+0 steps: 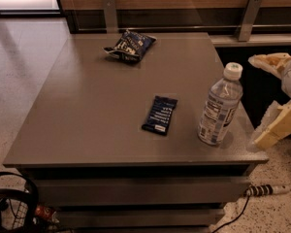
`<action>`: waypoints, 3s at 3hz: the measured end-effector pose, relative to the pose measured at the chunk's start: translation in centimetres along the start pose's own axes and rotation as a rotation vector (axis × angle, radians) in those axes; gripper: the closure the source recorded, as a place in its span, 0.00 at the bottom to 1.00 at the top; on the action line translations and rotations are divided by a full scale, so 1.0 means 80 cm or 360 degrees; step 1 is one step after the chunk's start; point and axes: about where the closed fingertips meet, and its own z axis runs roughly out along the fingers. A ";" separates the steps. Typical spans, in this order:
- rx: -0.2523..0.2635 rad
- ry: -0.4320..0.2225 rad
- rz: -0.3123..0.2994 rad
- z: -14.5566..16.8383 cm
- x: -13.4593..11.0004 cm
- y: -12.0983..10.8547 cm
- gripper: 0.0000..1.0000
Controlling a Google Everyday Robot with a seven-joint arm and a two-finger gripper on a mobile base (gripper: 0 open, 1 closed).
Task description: Move blue plastic bottle near blue chip bag
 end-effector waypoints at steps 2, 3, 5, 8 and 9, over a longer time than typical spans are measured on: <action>-0.0104 -0.0632 0.0018 0.035 -0.016 -0.016 0.00; -0.0142 -0.0841 0.0063 0.040 -0.014 -0.027 0.00; -0.0256 -0.1060 0.0159 0.058 0.004 -0.035 0.00; -0.0378 -0.1160 0.0163 0.083 -0.009 -0.021 0.47; -0.0383 -0.1162 0.0160 0.084 -0.011 -0.020 0.69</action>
Offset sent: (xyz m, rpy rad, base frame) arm 0.0463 0.0140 -0.0120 0.6403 -0.0766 0.2050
